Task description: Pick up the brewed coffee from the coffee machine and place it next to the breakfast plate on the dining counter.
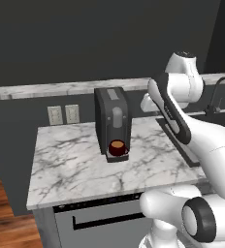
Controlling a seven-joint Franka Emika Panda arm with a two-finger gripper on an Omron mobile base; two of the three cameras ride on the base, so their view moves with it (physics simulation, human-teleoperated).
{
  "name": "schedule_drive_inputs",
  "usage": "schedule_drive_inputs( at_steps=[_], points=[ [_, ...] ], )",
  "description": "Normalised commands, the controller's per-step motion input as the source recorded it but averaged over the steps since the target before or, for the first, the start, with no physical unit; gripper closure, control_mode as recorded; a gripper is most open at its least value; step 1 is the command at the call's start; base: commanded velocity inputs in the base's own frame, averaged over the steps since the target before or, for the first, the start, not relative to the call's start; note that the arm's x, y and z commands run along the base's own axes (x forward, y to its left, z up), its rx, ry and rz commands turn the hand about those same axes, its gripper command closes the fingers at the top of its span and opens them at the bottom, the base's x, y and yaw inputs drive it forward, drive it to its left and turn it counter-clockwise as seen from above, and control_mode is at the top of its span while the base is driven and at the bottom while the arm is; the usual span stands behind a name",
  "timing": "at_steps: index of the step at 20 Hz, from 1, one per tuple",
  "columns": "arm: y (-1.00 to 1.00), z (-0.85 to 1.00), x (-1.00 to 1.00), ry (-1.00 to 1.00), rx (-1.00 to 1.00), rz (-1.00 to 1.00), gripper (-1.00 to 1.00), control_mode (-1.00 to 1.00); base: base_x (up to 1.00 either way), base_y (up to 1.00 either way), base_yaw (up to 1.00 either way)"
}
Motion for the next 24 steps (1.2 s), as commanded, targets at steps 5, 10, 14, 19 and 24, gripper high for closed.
schedule_drive_inputs(
  at_steps=[5, 10, 14, 19, 24],
  points=[
    [0.13, -0.29, 0.00, -0.04, -0.01, 0.00, -1.00, -1.00, 0.00, 0.00, 0.00],
    [0.19, -0.59, 0.00, -0.18, -0.03, 0.02, -1.00, -1.00, 0.00, 0.00, 0.00],
    [0.01, -0.62, 0.00, -0.17, 0.00, 0.12, -1.00, -1.00, 0.00, 0.00, 0.00],
    [0.00, -0.47, 0.01, -0.09, 0.01, 0.21, -1.00, -1.00, 0.00, 0.00, 0.00],
    [0.01, -0.30, 0.17, 0.00, 0.02, 0.29, -1.00, -1.00, 0.00, 0.00, 0.00]
  ],
)
